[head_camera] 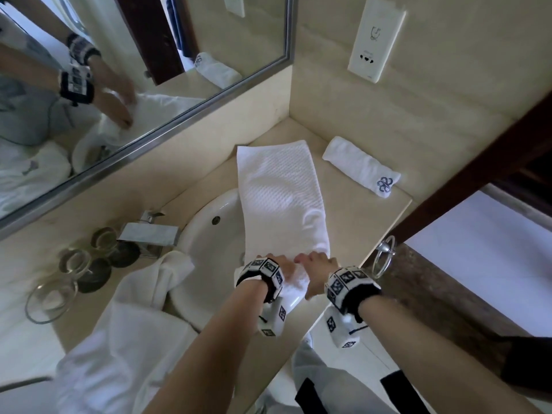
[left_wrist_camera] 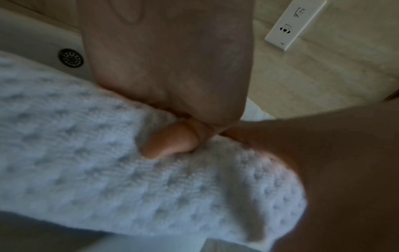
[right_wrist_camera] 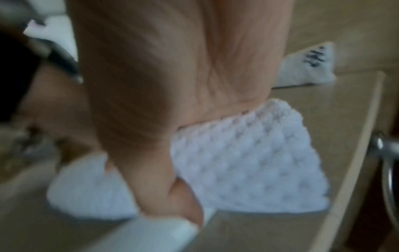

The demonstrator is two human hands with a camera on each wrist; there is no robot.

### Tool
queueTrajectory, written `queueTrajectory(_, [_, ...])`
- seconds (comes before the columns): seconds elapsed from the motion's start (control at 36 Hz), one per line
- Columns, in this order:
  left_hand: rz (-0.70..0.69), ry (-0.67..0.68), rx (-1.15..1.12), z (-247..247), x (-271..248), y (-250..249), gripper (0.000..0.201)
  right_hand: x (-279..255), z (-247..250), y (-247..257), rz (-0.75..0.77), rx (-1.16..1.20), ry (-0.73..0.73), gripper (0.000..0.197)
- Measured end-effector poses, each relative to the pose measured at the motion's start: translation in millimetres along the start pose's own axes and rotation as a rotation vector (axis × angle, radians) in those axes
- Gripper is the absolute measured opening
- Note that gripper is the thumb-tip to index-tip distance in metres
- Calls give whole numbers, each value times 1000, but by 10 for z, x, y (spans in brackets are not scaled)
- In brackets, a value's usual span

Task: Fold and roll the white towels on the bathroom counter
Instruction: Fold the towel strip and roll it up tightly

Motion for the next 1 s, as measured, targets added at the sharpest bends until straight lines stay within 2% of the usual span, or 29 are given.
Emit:
queueTrajectory(0.08, [-8,95,7,2,9,-23,32,31,-38,62,26,-190,-18,86])
queueTrajectory(0.11, [-16,109,50,-33,40,-27,34,37,-36,66,22,-226,-32,82])
queueTrajectory(0.17, [-31,69,43,24,39,-68,46,53,9,81,21,-213,-56,70])
queueTrajectory(0.25, [-156,-50,-101,22,17,-145,61,74,75,106,37,-157,-38,46])
queueTrajectory(0.28, [-227,-64,-86,-42,-19,-176,71,91,95,104,38,-172,-21,40])
queueTrajectory(0.33, [-248,-69,37,-227,-93,-121,92,108,117,130,64,-204,25,35])
queueTrajectory(0.39, [-169,-77,133,-314,-127,-17,90,126,116,167,110,-241,49,38])
queueTrajectory(0.47, [-161,-126,140,-258,-86,6,62,190,82,169,127,-262,65,44])
queueTrajectory(0.56, [-146,-144,107,-167,-6,-22,54,161,58,84,113,-266,60,81])
queueTrajectory(0.61, [-122,-152,57,-101,70,-23,53,83,115,68,133,-292,-36,99])
queueTrajectory(0.67, [-106,-145,0,-40,125,-25,50,-22,134,64,124,-337,-168,90])
queueTrajectory(0.78, [-88,-121,24,-53,172,-62,46,-77,17,24,87,-357,-233,57])
queueTrajectory(0.86, [-101,-152,-21,-78,147,-54,48,-43,116,49,115,-289,-136,47])
queueTrajectory(0.94, [-172,-217,-80,-58,89,-32,76,65,232,8,97,-204,-13,48])
queueTrajectory(1.0, [-226,-221,-32,-81,43,-45,86,121,249,-27,67,-171,62,43])
Point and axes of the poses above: each hand's wrist, its own x-axis towards the middle knuckle, its own z-axis out of the back of the hand, y = z × x, the point moved 10 cm from there along x, towards the middle knuckle, and after that the axes turned 14 degrees about -x, right-handed, at the moved point
